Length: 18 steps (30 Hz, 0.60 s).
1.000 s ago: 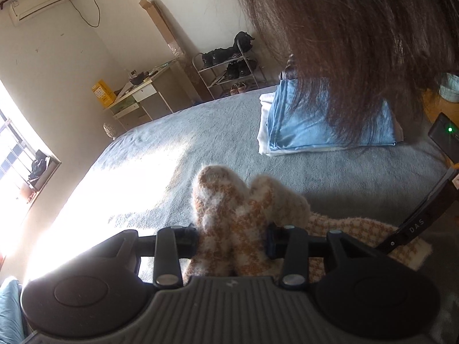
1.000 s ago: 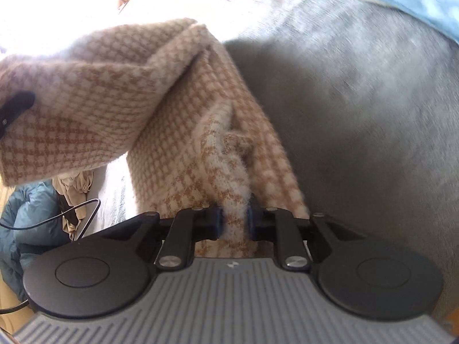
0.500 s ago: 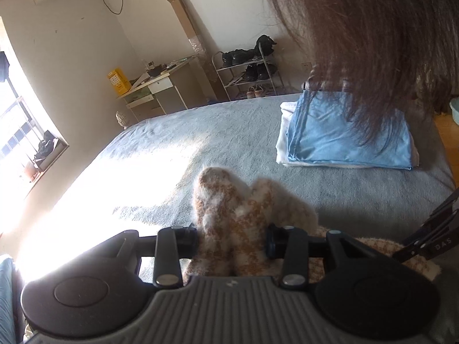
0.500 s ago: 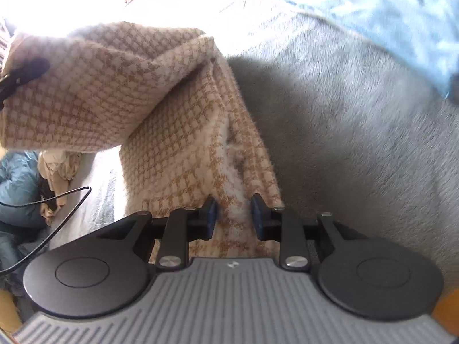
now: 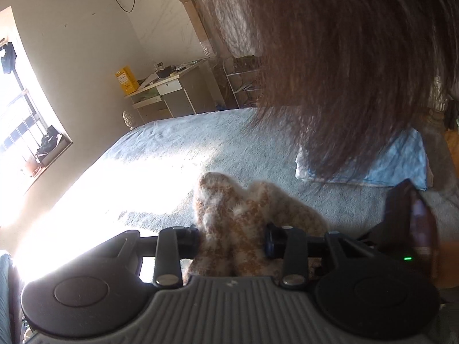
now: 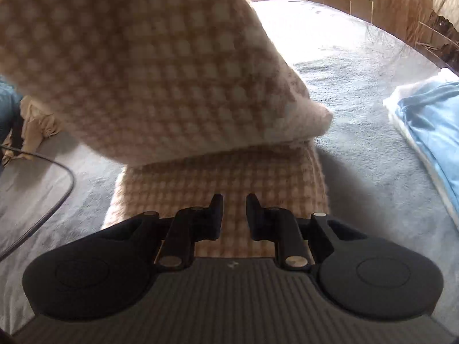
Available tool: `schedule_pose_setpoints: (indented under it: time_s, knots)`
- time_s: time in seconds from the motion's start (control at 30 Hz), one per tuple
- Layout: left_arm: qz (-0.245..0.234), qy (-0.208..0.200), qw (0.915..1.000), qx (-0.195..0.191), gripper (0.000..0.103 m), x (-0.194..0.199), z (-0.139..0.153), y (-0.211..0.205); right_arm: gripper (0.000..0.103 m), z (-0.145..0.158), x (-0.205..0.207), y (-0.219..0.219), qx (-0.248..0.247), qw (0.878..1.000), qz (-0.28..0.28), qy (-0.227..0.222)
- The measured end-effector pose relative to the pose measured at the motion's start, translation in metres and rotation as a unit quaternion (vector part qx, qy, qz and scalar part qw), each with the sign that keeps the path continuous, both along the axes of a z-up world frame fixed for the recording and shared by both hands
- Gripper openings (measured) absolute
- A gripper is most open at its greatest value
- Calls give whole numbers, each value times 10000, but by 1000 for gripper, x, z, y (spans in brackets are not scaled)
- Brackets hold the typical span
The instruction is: Fold clothes
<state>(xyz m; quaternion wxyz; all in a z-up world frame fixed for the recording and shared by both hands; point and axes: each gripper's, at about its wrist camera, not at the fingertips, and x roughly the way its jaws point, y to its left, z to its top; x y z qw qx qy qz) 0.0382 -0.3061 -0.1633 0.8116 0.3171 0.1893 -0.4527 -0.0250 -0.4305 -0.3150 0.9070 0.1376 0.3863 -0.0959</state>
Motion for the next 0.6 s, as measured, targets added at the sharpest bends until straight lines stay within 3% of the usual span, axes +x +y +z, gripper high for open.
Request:
schedule_pose_setpoints:
  time_s: [0.13,0.23,0.43,0.53,0.6]
  knots:
    - [-103,54,9999,16,39,3,-2,2,6,-29,45,-26,-13,9986,-506,128]
    - [-163,79,9998,50,39,5,-8,2,0,-29,52,-32,37,9978,-666,50]
    - [115,293,9994,-158,39,19,-4,4,3,-22,53,-38,170,9965,-821,-68]
    - [207,406,9987,-217,39,26,-2,5,4,-23,39,-30,341,9974,-616,160]
    - [224,422,9986,-230,39,28,-2,4,0,-31,48,-28,138,9978,-554,342]
